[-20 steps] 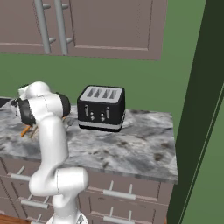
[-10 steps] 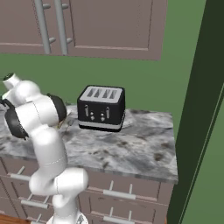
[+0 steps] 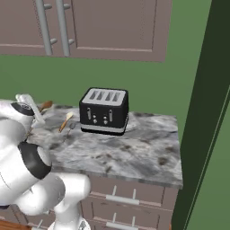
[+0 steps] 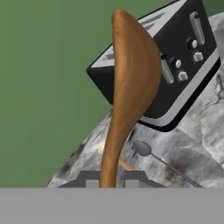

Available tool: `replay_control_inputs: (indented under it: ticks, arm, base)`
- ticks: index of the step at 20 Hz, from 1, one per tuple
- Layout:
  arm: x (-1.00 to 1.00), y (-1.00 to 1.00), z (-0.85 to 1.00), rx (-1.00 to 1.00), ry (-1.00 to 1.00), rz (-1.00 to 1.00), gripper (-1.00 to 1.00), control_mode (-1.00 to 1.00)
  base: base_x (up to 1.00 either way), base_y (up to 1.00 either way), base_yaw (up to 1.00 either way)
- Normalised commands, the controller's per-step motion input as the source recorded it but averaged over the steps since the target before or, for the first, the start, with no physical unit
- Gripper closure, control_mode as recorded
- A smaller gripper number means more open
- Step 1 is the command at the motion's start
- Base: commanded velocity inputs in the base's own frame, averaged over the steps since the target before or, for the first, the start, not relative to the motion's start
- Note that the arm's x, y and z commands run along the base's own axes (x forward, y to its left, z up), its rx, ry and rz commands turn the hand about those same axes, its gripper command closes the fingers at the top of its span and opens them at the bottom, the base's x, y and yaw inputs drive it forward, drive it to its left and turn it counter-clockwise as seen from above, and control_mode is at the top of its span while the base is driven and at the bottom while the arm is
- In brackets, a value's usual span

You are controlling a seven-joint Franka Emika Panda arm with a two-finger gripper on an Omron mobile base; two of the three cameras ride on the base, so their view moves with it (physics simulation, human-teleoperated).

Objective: Organize the utensils by type. Pick up the wooden spoons from the counter and place them in the open cabinet. Then pick up the metallic utensils from the counter and place them in the open drawer.

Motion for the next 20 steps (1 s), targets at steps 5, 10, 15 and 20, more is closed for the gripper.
replay_control_inputs:
  ticks: [5,10,15,20]
  arm:
    - [-0.62,-1.00,0.77,0.19,-0.39,-0.11,1.00,-1.00]
    - [-0.72,-1.00,0.58,0.28,-0.27,-0.09,1.00,-1.00]
    - [-0.59,-1.00,0.48,0.28,-0.20,-0.09,1.00,-1.00]
    - [-0.55,-0.75,0.22,0.25,-0.05,-0.10,1.00,-1.00]
  base:
    - [0.00,0.00,0.00]
    - [0.00,0.00,0.00]
    - [0.00,0.00,0.00]
    - [0.00,0.00,0.00]
